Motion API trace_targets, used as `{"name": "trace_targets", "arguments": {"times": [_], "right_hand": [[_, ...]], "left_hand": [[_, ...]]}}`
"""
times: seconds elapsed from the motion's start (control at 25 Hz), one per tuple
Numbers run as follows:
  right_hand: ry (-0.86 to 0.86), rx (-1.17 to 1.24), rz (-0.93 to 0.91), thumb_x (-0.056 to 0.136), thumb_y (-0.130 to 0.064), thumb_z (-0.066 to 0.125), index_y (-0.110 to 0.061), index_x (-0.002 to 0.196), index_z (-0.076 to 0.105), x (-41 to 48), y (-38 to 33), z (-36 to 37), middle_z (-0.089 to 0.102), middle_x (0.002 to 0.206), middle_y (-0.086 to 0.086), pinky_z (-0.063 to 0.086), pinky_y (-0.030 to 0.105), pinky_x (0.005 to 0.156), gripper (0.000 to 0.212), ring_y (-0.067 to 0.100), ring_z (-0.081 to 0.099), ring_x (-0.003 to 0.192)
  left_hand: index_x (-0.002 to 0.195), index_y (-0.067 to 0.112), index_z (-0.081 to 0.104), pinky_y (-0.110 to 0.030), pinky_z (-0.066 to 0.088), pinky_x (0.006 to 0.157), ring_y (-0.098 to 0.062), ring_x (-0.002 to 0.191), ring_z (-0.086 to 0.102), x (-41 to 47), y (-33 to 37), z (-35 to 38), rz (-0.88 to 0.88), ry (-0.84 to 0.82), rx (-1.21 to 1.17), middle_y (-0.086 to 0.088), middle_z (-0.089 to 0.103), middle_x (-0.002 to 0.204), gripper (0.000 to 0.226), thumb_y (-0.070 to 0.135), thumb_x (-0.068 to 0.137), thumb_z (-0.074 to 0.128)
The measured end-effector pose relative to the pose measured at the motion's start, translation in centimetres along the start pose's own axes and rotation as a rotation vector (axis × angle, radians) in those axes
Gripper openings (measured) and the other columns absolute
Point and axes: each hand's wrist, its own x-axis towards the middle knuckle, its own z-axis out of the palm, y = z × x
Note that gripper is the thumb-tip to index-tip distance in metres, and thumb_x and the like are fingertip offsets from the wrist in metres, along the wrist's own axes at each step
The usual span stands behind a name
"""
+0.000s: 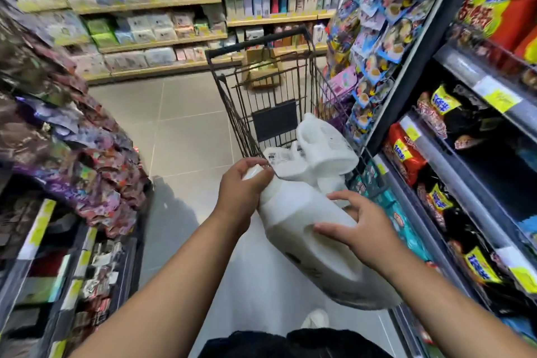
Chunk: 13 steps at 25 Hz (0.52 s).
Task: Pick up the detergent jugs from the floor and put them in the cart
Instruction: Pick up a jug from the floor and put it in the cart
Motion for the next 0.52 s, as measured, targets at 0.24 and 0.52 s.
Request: {"name": "trace_targets", "arguments": {"times": [0.24,0.52], "right_hand": [[-0.001,-0.034,0.036,0.053,-0.04,0.092,-0.05,0.089,0.063,11.0,-1.1,-3.6,0.071,0.089,0.002,0.053,0.035,0.075,0.047,0.021,0.066,0.082],[0.08,0.017,0.171,0.057,-0.034,0.092,-0.047,0.094,0.062,22.3,-1.0,-4.3,0.071,0.091,0.013,0.056,0.048,0.078,0.049,0.033,0.067,0.085]], "left_hand": [[0.086,0.023,0.07,-0.03,0.053,0.065,-0.021,0.082,0.065,10.1,2.3,4.8,-0.012,-0.02,0.038,-0.01,0.072,0.098,0.01,0.019,0.078,0.075],[0.092,0.022,0.07,-0.022,0.05,0.06,-0.018,0.088,0.066,23.8,3.0,9.7,-0.063,-0.174,0.116,-0.005,0.072,0.101,0.01,0.016,0.085,0.071]]}}
